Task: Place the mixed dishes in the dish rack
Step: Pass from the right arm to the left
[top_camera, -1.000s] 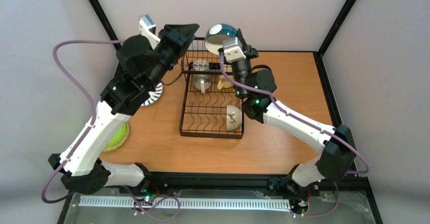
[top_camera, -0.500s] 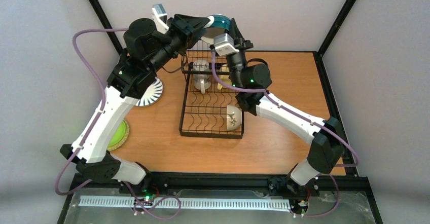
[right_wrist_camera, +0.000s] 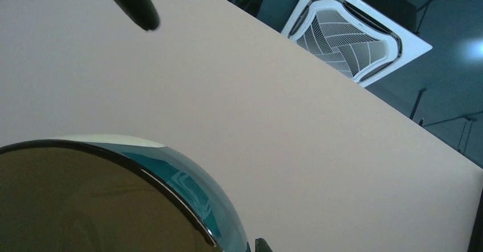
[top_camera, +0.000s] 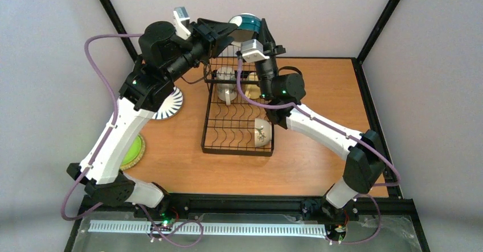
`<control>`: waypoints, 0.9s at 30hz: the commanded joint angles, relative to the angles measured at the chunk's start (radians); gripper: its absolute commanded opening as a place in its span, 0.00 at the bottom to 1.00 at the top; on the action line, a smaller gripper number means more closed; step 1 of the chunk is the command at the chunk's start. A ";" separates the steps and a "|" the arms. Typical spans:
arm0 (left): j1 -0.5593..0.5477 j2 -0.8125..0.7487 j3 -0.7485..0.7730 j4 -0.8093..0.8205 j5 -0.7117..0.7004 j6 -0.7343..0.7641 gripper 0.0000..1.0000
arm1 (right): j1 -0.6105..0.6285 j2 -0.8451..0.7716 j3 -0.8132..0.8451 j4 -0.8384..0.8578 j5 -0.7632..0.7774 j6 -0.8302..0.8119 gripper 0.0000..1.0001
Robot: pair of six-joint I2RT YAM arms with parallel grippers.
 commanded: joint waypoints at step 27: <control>0.011 0.195 0.038 0.187 0.066 -0.216 1.00 | -0.004 -0.091 -0.174 0.333 -0.090 -0.030 0.02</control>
